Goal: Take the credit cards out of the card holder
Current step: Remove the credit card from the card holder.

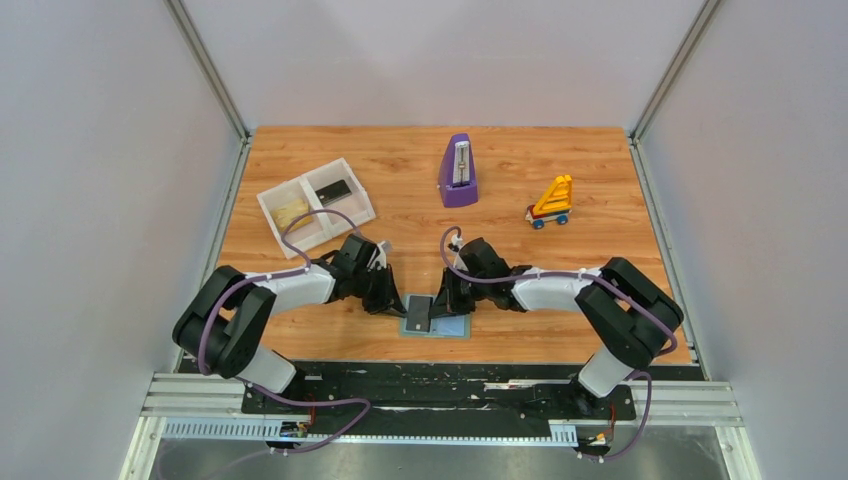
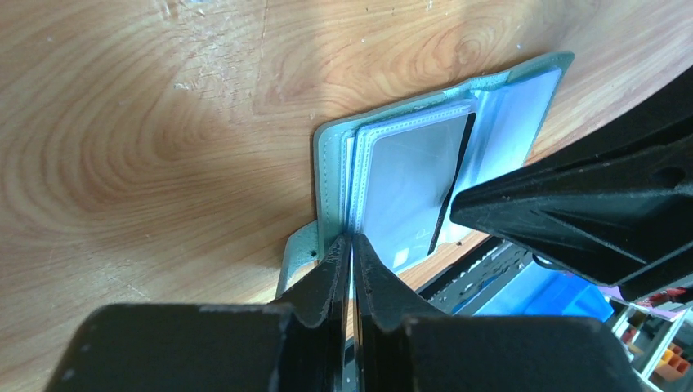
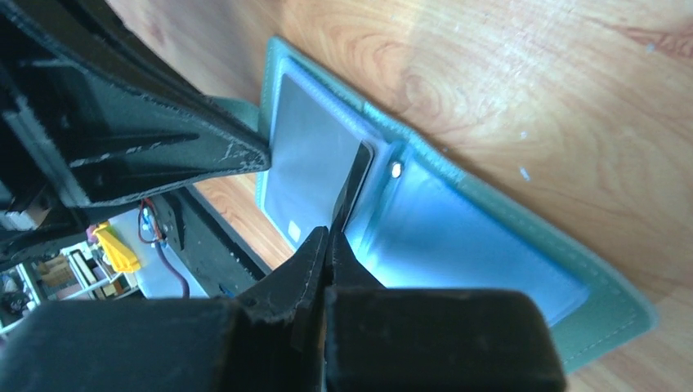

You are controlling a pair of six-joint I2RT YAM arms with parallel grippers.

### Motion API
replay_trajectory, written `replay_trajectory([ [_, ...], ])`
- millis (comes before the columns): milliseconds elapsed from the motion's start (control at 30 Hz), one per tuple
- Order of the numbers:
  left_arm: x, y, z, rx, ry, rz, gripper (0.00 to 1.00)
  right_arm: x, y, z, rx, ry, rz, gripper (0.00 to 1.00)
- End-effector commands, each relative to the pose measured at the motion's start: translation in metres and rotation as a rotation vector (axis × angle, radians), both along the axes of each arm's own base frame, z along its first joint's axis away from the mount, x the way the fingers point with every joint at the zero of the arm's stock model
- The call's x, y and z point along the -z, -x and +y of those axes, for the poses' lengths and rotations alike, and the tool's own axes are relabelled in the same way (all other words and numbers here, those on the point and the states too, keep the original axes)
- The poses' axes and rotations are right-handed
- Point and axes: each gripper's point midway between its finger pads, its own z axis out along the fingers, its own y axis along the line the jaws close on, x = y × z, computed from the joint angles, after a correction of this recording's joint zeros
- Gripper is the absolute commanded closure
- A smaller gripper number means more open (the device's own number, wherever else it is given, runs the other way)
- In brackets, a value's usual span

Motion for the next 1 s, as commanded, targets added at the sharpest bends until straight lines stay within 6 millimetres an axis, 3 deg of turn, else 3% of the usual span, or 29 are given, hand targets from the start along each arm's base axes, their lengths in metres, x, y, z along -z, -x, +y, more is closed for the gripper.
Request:
replay_trajectory([
  [0,0.033,0.013,0.023,-0.025,-0.143,0.050,0.89,-0.031,-0.002,0.010,-0.063,-0.132,-0.090,1.00],
  [200,0.030,0.011,0.022,-0.027,-0.144,0.046,0.89,-0.030,-0.003,0.003,-0.046,-0.137,-0.089,1.00],
  [367,0.029,0.013,0.016,-0.028,-0.111,0.069,0.89,-0.029,-0.001,0.003,-0.010,-0.150,-0.051,0.84],
  [500,0.028,0.015,0.016,-0.035,-0.104,0.072,0.88,-0.018,-0.005,0.000,0.027,-0.111,-0.034,0.77],
  [967,0.035,0.018,0.016,-0.026,-0.112,0.080,0.89,-0.003,-0.006,0.005,0.020,-0.117,-0.004,0.80],
])
